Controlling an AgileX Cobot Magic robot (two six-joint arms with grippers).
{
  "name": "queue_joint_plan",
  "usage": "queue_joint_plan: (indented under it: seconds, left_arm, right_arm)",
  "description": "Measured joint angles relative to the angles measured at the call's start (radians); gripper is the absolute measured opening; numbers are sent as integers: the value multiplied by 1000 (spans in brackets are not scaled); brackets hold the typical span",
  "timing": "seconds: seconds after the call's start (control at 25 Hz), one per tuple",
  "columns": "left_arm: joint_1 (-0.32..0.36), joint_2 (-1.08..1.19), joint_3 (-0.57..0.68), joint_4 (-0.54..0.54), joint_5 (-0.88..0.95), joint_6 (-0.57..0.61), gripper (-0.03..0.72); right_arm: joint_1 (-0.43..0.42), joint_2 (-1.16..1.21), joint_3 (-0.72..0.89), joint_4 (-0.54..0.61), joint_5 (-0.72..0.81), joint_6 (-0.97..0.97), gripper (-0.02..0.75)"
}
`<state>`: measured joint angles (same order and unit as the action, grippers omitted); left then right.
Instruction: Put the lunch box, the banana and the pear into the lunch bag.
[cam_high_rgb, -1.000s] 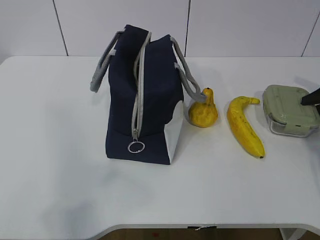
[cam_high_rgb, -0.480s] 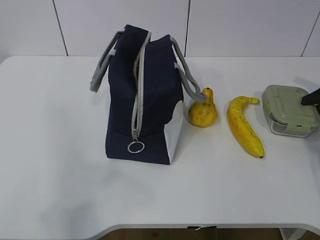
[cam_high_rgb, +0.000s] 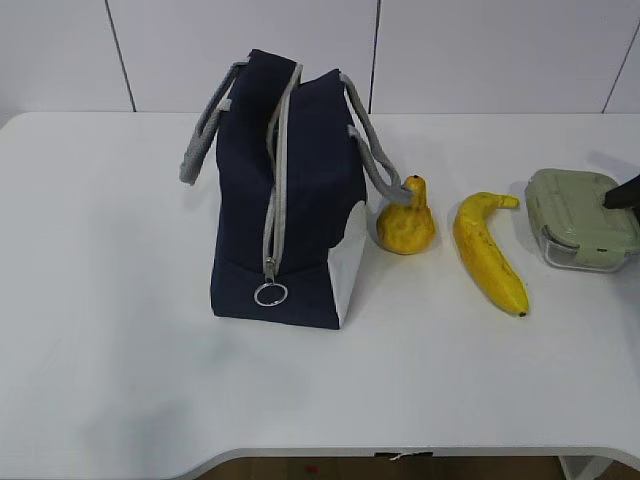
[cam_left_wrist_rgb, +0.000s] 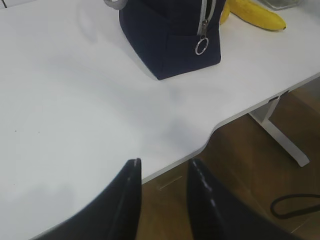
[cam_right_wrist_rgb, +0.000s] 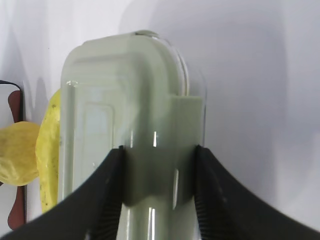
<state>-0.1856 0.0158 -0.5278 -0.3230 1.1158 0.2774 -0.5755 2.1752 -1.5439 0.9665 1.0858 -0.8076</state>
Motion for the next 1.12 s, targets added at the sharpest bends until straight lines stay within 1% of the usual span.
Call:
queue_joint_plan:
  seconds: [0.4,0.68,0.92,1.12]
  left_arm:
    - [0,4,0,0,-2,-7,241]
    - [0,89,0,-20,-20,-7,241]
    - [0,168,0,-32,-67,-7,241]
    - [0,230,0,-67,-152,-7,241]
  right_arm:
    - [0,6,0,14,16,0,312]
    - [0,6,0,17,22,-2,312]
    - [0,6,0,27,26,-2,312]
    - [0,6,0,36,44,3,312]
